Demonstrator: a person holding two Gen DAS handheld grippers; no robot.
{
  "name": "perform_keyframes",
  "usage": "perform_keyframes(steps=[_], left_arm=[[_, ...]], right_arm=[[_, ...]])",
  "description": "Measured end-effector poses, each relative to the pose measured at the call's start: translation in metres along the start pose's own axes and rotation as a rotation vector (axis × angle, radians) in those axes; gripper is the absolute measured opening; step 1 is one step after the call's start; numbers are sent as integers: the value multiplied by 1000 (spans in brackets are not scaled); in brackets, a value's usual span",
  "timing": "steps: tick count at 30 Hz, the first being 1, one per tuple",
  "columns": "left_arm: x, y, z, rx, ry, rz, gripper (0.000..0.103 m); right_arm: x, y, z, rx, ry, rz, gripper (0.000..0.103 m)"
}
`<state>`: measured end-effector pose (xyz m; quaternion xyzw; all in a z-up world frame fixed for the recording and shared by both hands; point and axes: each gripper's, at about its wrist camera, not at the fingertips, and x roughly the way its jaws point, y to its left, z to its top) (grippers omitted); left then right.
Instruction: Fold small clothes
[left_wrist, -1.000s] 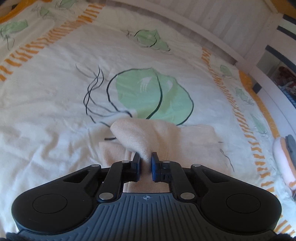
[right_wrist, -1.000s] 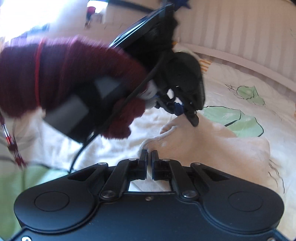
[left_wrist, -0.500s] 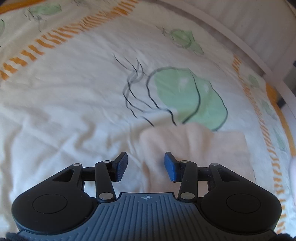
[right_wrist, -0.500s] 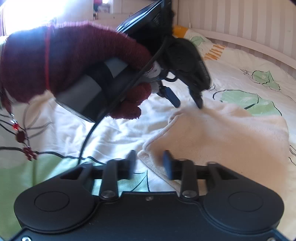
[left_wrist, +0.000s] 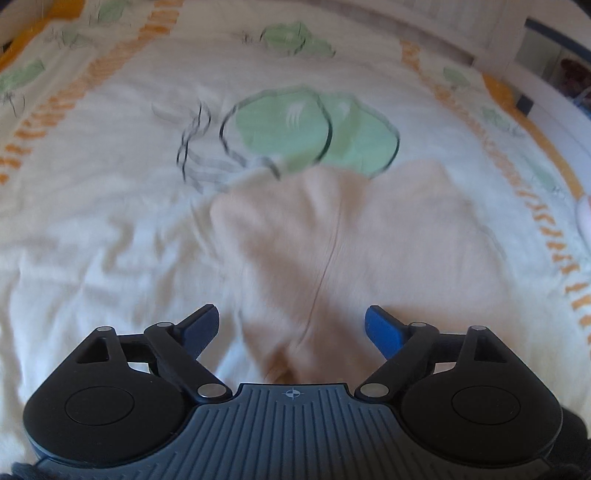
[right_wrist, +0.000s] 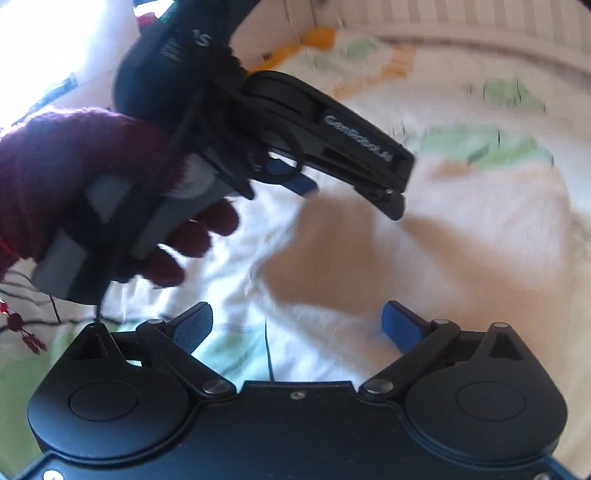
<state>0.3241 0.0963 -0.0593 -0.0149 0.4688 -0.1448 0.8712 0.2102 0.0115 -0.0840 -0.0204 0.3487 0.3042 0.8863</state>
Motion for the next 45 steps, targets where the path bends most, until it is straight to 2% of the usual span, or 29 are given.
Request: perform_keyframes(steps=[2, 3, 6, 10, 13, 16, 20, 23, 27, 29, 32, 34, 39, 42, 45], left_arm=[[6, 10, -7, -42, 21, -9, 101], [6, 15, -9, -70, 26, -20, 102], [2, 21, -13, -83, 22, -22, 102], [-3, 20, -21, -79, 6, -9, 102], [-6, 22, -26, -99, -3, -10, 102], [-9, 24, -29, -106, -3, -12, 102], [-12, 26, -34, -114, -9, -18, 102], [-13, 27, -37, -109, -17, -26, 102], [-19, 29, -43, -109, -40, -47, 102], [-26, 31, -47, -131, -59, -82, 102], [-42, 31, -51, -169, -110, -154, 102], [-48, 28, -54, -174, -128, -172, 102], [-28, 20, -56, -176, -57, -201, 102], [-18, 16, -52, -159, -53, -205, 102], [-8, 15, -44, -172, -62, -241, 102]], right_arm=[[-7, -1, 0, -5, 16, 16, 99], [-12, -3, 2, -2, 19, 29, 99], [-36, -16, 7, 20, -10, 36, 99], [-63, -47, 19, 86, -126, -22, 101], [-65, -78, 38, 147, -205, -42, 103], [-51, -106, 58, 202, -235, -1, 103], [-16, -136, 65, 304, -175, 63, 103], [7, -153, 52, 405, -84, 34, 103], [-8, -143, 53, 343, -109, 19, 103], [-26, -139, 52, 325, -159, 17, 103], [-45, -149, 46, 370, -201, -5, 103], [-51, -162, 39, 432, -201, -7, 103], [-43, -193, 14, 587, -151, 10, 103], [-32, -199, 6, 627, -133, 69, 103], [-19, -199, 9, 618, -138, 112, 103]])
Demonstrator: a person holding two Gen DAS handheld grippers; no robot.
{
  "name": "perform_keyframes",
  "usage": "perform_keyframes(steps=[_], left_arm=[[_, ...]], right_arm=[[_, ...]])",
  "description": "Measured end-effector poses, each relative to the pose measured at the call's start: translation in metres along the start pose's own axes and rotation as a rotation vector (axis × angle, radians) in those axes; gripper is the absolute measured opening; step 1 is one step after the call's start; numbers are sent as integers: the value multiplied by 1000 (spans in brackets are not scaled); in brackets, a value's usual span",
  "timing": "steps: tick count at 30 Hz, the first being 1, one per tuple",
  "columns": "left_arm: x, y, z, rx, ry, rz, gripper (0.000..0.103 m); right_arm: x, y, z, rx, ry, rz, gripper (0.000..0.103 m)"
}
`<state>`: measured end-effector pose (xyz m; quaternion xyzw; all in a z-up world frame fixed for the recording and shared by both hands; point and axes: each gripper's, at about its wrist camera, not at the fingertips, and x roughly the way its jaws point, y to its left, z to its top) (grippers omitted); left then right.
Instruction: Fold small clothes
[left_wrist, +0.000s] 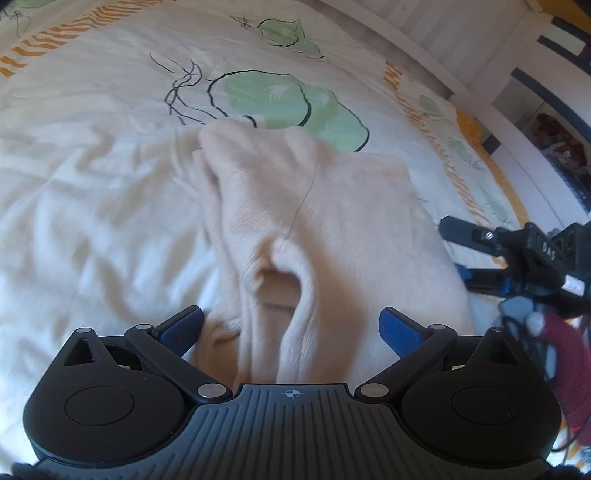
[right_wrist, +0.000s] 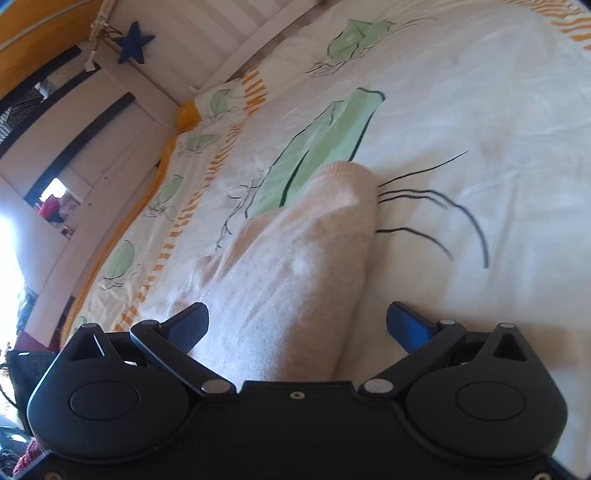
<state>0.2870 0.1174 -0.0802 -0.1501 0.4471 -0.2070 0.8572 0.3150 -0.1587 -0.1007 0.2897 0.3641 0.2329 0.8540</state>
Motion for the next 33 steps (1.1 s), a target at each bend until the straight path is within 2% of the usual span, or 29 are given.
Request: perform_keyframes(steps=[6, 13, 14, 15, 16, 17, 19, 23, 26, 33], left_arm=[[11, 0, 7, -17, -18, -31, 102], [14, -4, 6, -6, -32, -42, 102], [14, -4, 6, -9, -31, -44, 99], [13, -5, 6, -8, -28, -46, 96], [12, -6, 7, -3, -22, -49, 73], [11, -6, 7, -3, -22, -49, 49], [7, -4, 6, -29, -26, -90, 32], [-4, -15, 0, -30, -16, -92, 28], [-15, -29, -10, -46, 12, -140, 28], [-30, -76, -61, -20, 49, -182, 28]], right_arm=[[29, 6, 11, -28, 48, 63, 103], [47, 17, 14, -90, 88, 75, 103], [47, 20, 14, -96, 98, 76, 102], [48, 21, 15, -103, 109, 57, 80], [48, 23, 14, -105, 119, 9, 63], [47, 23, 14, -92, 125, -13, 53], [40, 28, 12, -90, 108, -31, 51], [16, 45, 8, -123, 80, -43, 47], [-8, 53, 1, -123, 88, -60, 47], [-70, 47, -35, -81, 127, -122, 47]])
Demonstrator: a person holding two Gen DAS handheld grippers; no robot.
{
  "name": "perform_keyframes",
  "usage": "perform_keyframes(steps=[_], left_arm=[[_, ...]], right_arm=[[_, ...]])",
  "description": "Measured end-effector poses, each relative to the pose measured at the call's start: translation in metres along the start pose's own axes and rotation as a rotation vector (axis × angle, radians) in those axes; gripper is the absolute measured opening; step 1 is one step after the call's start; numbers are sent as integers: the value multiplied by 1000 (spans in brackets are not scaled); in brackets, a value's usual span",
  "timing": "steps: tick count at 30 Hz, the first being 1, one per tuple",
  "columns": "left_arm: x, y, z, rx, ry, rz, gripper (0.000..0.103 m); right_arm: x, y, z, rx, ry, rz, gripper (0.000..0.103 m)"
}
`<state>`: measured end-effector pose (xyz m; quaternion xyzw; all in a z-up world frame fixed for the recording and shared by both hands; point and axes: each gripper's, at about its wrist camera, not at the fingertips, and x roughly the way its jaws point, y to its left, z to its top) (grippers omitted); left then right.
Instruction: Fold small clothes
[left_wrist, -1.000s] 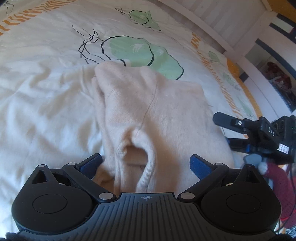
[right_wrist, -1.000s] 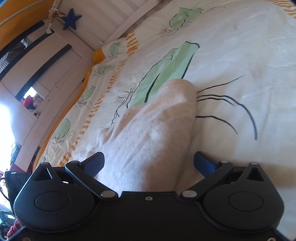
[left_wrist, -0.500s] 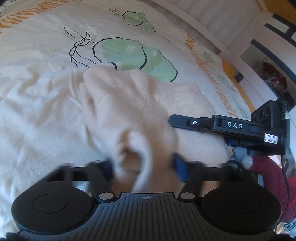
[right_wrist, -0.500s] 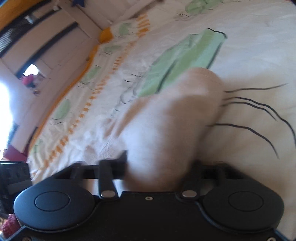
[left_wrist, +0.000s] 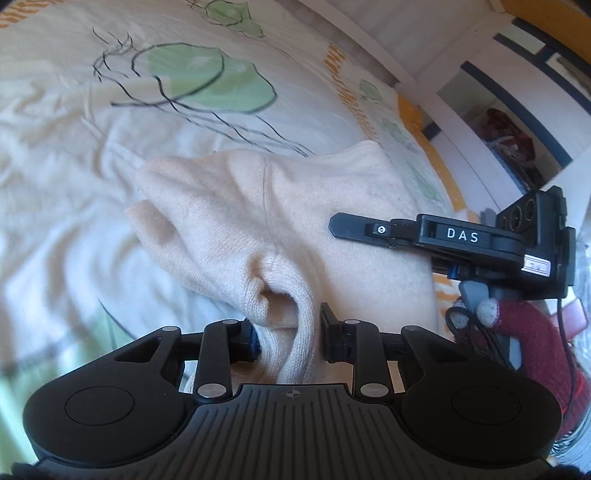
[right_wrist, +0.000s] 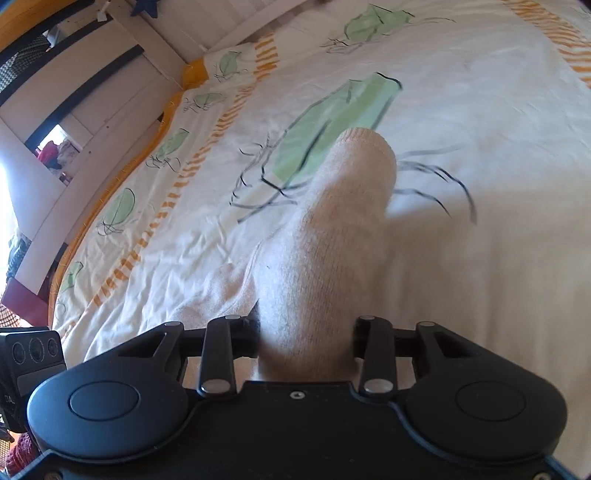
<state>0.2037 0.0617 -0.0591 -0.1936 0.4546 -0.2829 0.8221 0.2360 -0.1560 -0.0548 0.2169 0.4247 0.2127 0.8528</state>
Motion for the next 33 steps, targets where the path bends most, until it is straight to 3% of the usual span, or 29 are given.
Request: perform_keyframes(steps=[7, 10, 12, 15, 23, 26, 30, 33], left_arm=[[-8, -25, -45, 18, 34, -19, 29], [-10, -21, -56, 17, 41, 30, 31], [-14, -15, -63, -4, 34, 44, 37], [-23, -8, -74, -25, 12, 68, 41], [-32, -9, -88, -10, -50, 104, 47], [-43, -22, -95, 43, -102, 150, 52], [-71, -53, -105, 205, -213, 236, 56], [-78, -74, -99, 299, -296, 284, 63]], right_arm=[[-44, -7, -44, 23, 14, -31, 49], [-49, -6, -59, -15, -8, -127, 58], [-50, -8, -68, -39, -27, -211, 73], [-53, -15, -79, -7, -62, -249, 87], [-65, -21, -100, 1, -155, -257, 92], [-78, -20, -106, 15, -203, -249, 93], [-104, -10, -117, 12, -297, -241, 95], [-109, 2, -122, -24, -312, -258, 101]])
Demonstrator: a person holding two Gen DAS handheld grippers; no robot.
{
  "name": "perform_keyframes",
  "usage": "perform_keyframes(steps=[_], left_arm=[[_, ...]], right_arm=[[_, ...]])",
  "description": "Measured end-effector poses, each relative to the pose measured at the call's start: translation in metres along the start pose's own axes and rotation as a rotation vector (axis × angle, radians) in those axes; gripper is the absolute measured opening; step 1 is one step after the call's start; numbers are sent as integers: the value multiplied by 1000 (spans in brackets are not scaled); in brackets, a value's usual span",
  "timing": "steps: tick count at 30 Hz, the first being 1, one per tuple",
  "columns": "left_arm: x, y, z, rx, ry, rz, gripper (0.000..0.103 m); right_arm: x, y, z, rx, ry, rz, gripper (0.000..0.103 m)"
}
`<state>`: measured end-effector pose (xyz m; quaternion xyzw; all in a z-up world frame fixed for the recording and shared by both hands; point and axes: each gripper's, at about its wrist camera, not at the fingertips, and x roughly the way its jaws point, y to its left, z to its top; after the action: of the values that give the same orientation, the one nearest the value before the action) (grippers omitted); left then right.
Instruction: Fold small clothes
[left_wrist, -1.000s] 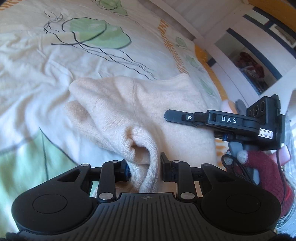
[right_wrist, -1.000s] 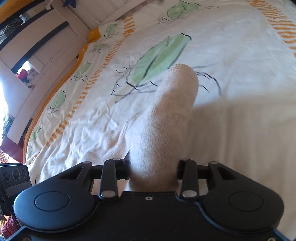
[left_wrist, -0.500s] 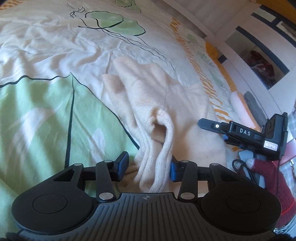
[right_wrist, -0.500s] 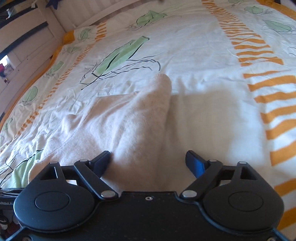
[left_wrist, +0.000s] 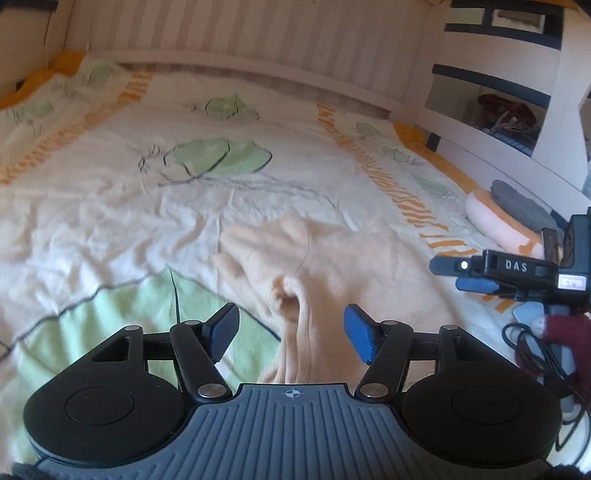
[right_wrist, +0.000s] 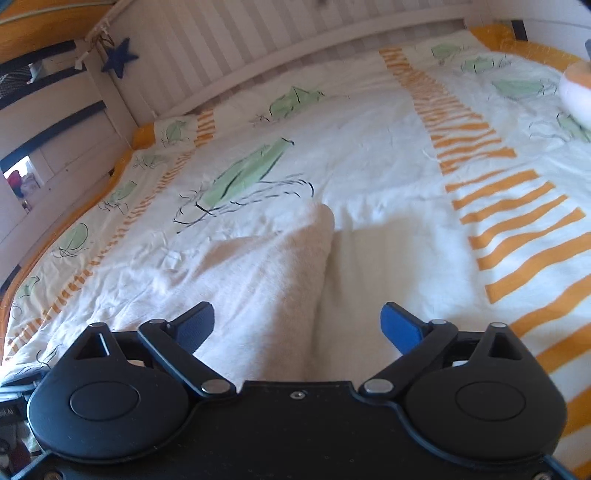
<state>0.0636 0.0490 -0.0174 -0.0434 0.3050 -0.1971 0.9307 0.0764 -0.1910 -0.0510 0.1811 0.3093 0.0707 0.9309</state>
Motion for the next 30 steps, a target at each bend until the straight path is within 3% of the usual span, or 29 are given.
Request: perform_keyframes(steps=[5, 8, 10, 11, 13, 16, 19, 22, 26, 30], left_arm=[[30, 0, 16, -53, 2, 47, 65], [57, 13, 9, -104, 95, 118, 66], [68, 25, -3, -146, 168, 124, 69], [68, 30, -9, -172, 169, 113, 71], [63, 36, -14, -193, 157, 98, 71], [59, 39, -15, -197, 159, 89, 71], [58, 38, -15, -201, 163, 90, 72], [60, 36, -13, -201, 166, 93, 72], [61, 38, -12, -206, 167, 88, 73], [62, 36, -13, -201, 168, 92, 75]], right_arm=[[14, 14, -10, -114, 66, -95, 101], [22, 11, -22, -136, 133, -147, 103], [19, 9, -26, -128, 147, -140, 103], [18, 9, -26, -134, 154, -142, 103], [9, 12, -22, -130, 132, -132, 102], [-1, 18, -4, -128, 17, -123, 102], [14, 23, 20, -146, -35, -154, 103], [44, 20, 36, -146, -26, -178, 103], [85, 9, 33, -164, 75, -261, 102], [84, -4, 20, -102, 79, -251, 102]])
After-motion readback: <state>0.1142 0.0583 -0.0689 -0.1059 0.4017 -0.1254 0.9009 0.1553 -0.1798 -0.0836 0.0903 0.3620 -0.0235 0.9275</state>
